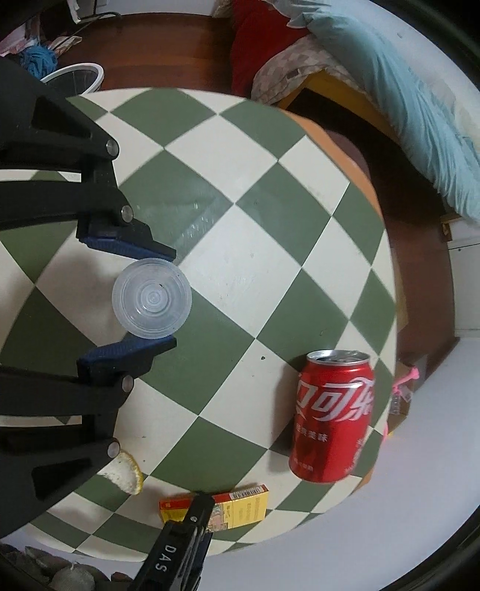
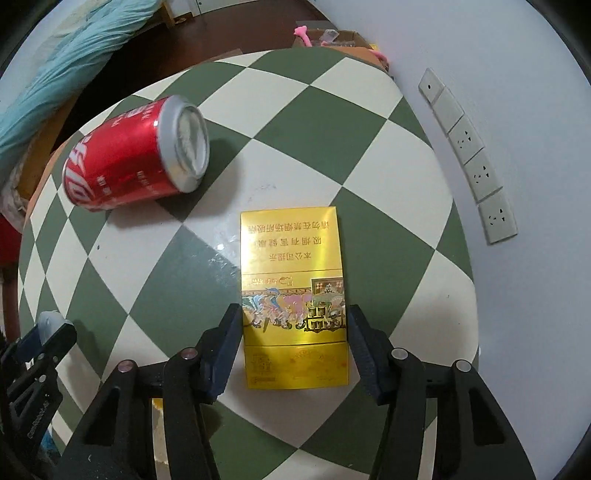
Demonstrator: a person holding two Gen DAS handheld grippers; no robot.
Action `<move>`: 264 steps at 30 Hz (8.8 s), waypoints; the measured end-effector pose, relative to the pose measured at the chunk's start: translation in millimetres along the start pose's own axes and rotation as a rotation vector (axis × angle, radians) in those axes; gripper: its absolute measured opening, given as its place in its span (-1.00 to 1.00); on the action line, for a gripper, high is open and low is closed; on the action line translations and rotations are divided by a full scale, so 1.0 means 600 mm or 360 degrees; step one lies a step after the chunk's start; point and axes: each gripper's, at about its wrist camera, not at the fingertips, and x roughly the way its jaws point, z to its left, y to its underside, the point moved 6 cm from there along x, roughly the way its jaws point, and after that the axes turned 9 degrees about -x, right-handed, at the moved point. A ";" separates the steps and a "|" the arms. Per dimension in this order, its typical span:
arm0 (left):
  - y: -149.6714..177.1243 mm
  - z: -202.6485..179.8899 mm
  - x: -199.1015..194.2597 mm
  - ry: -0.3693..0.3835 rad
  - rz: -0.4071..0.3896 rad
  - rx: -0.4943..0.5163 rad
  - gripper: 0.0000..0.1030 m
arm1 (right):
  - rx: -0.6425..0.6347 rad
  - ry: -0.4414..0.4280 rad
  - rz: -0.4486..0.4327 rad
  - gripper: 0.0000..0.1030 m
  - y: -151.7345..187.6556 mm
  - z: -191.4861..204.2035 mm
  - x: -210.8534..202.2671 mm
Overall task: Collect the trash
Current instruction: 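Carry the lid and yellow box to the bin and release both, then move both tools back from the bin toward the table, then grasp the orange peel with the right tool while the left tool grasps the red can, then carry the red can and orange peel to the bin and release both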
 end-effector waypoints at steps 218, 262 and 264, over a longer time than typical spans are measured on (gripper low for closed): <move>-0.088 -0.063 -0.013 0.0043 -0.0170 0.0566 0.36 | 0.0220 -0.0445 -0.0218 -0.87 0.000 -0.057 -0.082; 0.349 0.862 -0.164 -0.0294 -0.0143 -0.1185 0.36 | -0.1008 -0.0989 -0.0031 -0.87 0.300 0.942 -0.207; 0.377 0.887 -0.124 -0.0236 -0.0063 -0.1285 0.35 | -0.1053 -0.0965 0.0052 -0.87 0.323 0.985 -0.167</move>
